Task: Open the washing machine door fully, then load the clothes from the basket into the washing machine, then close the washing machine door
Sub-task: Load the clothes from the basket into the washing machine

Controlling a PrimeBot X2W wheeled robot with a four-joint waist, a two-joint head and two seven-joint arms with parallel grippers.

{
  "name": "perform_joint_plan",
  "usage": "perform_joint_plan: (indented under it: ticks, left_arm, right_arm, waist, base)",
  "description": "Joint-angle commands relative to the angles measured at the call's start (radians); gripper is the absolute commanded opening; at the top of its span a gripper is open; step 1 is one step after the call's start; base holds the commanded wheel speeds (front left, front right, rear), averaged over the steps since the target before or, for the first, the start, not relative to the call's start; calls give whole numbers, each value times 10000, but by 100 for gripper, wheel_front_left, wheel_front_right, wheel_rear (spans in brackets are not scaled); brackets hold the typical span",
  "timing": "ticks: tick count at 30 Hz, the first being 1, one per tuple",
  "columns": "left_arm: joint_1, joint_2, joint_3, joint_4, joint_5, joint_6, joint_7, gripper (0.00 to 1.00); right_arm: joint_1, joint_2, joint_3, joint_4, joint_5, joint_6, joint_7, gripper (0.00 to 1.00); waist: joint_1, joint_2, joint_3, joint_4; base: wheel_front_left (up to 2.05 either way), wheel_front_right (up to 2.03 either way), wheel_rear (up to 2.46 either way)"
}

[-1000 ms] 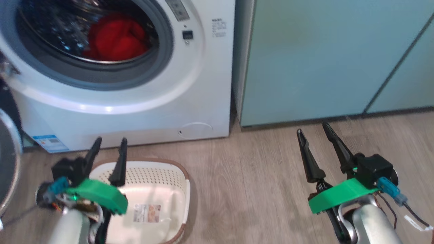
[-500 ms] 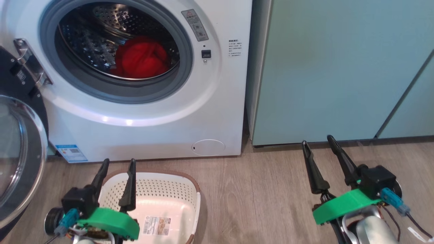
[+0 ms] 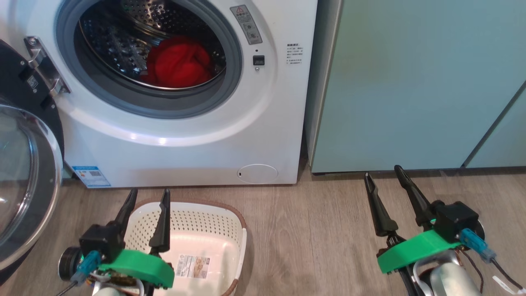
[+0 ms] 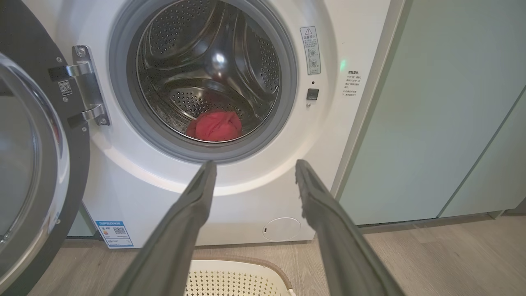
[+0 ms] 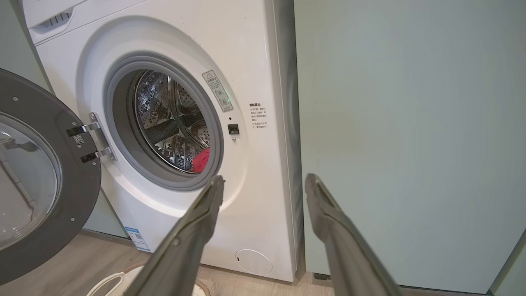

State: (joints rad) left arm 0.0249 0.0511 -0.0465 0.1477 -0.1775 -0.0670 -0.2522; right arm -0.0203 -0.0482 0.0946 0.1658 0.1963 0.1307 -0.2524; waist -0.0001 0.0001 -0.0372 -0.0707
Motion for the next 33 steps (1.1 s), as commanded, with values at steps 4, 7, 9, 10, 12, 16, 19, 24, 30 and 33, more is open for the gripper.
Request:
perform_joint_plan:
  ticks: [4,7,9,10,12,16,19,24,30,33]
  left_arm:
    - [-502,-7,297,-414,-56,99,-95,100]
    - [-514,-7,309,-407,-34,117,-95,100]
    - [-520,-7,306,-408,-35,126,-95,100]
    - [-525,-8,300,-410,-37,136,-95,100]
    - [-531,-8,277,-405,-47,152,-95,100]
    - [-542,-8,234,-377,-71,170,-95,100]
    - [-536,-8,214,-365,-79,177,-95,100]
    - [-506,-8,202,-352,-124,190,-95,100]
    - [-518,-8,181,-329,-155,168,-95,100]
    - [-513,-8,192,-329,-158,158,-95,100]
  right_arm:
    - [-363,-20,240,-356,39,0,-94,100]
    - [-369,-20,220,-346,9,0,-94,100]
    - [-374,-20,213,-346,3,0,-94,100]
    - [-379,-20,207,-347,-1,0,-94,100]
    - [-388,-20,202,-352,-7,0,-94,100]
    - [-397,-20,192,-354,-11,0,-94,100]
    - [-393,-20,192,-350,-5,0,-94,100]
    - [-395,-20,211,-344,-7,0,-94,100]
    - [-411,-20,223,-332,5,0,-94,100]
    - [-415,-20,243,-327,15,0,-94,100]
  waist:
    - [1,-1,110,-49]
    - [1,-1,155,-71]
    - [1,-1,167,-76]
    - [1,-1,176,-80]
    - [1,-1,194,-88]
    - [1,-1,218,-94]
    - [1,-1,234,-86]
    - [1,-1,243,-72]
    - [1,-1,244,-51]
    - [1,-1,242,-53]
  base:
    - [0,0,0]
    - [0,0,0]
    - [0,0,0]
    - [0,0,0]
    - [0,0,0]
    - [0,0,0]
    - [0,0,0]
    - [0,0,0]
    - [0,0,0]
    - [0,0,0]
